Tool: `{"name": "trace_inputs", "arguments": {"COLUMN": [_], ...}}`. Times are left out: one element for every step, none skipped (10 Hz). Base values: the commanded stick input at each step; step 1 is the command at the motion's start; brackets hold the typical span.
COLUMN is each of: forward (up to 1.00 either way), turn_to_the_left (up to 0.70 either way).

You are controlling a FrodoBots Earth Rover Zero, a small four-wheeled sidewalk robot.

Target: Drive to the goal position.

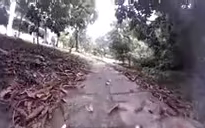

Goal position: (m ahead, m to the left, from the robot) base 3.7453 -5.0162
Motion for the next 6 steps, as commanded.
{"name": "trace_inputs", "arguments": {"forward": [0.7,0.7,0.7,0.7,0.7,0.7], "turn_to_the_left": [0.0,0.0,0.0,0.0,0.0,0.05]}}
